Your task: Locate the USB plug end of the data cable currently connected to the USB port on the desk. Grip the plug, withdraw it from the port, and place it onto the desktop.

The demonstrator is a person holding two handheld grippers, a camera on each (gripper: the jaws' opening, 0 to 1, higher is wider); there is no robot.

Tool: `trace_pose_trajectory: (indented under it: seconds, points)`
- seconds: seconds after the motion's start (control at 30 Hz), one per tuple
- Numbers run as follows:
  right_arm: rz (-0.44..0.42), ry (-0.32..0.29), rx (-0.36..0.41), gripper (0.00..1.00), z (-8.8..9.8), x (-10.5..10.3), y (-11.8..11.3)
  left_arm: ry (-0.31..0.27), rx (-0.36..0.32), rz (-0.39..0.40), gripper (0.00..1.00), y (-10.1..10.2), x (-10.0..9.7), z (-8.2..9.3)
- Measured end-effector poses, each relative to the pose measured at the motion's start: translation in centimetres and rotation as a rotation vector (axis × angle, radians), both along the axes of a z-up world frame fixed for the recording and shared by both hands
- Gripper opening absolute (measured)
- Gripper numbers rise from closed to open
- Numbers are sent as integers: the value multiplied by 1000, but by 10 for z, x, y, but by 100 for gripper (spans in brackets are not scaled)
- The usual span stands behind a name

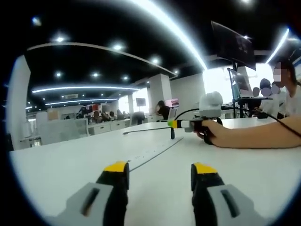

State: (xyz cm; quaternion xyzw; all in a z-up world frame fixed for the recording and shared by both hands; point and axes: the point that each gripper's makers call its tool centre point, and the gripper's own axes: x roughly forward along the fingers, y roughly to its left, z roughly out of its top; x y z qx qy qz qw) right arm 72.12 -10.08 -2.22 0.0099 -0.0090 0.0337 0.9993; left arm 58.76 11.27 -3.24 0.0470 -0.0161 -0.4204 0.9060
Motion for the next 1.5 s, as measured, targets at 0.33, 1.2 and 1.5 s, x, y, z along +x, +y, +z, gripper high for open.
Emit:
trace_pose_trajectory:
  seconds: [0.33, 1.2, 1.5]
  points:
    - [-2, -6, 143, 6, 0, 4, -13, -48, -20, -42, 50, -13, -12, 10]
    - [-5, -1, 121, 6, 1, 0, -8, -70, -85, 34, 40, 13, 4, 24]
    - [6, 18, 5, 6, 2, 5, -1, -49, 1, -23, 34, -3, -6, 10]
